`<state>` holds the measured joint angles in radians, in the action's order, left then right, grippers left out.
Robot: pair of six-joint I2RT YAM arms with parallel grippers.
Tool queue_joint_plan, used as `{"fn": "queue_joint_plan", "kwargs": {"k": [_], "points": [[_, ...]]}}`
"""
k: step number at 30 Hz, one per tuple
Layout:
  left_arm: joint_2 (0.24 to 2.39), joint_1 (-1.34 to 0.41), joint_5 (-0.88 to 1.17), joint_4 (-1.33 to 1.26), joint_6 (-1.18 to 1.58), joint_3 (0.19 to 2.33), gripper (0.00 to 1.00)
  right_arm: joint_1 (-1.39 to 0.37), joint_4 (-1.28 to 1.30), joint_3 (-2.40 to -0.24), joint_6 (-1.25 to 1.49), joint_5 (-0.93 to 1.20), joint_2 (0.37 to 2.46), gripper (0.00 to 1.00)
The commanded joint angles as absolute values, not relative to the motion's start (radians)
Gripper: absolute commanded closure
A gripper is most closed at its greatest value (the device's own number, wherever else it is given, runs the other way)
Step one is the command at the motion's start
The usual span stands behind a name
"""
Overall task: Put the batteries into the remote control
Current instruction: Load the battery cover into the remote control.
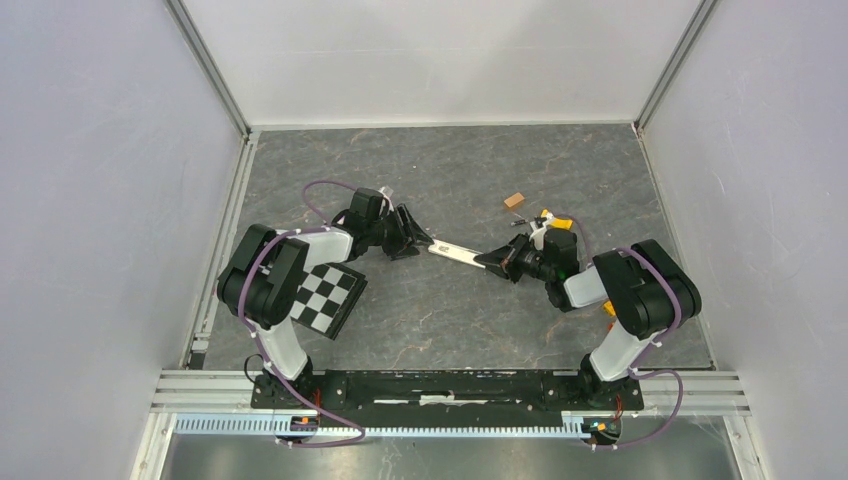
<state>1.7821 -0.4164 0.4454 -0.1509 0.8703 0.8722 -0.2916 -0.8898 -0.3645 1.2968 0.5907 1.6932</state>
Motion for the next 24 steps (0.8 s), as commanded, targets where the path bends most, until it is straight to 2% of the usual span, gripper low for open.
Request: {"fn": "queue_joint_plan", "kwargs": {"k": [1,8,13,24], "points": [[1.79,-0.417,0.428,-0.156,0.833,0.897,0.4,-0.285,-0.911,-0.358,1.291,0.563,1.67,1.0],[1.792,-0.417,0.418,-0.144,0.823,0.905,0.4,-0.282,-0.85,-0.421,1.22,0.561,1.655,1.0],[1.794,-0.417,0.42,-0.143,0.822,0.908,0.41,-0.282,-0.927,-0.436,1.24,0.614,1.676,1.0],[1.798,-0.418,0.419,-0.143,0.824,0.911,0.41,-0.282,-0.928,-0.426,1.252,0.599,1.691,1.0]]}}
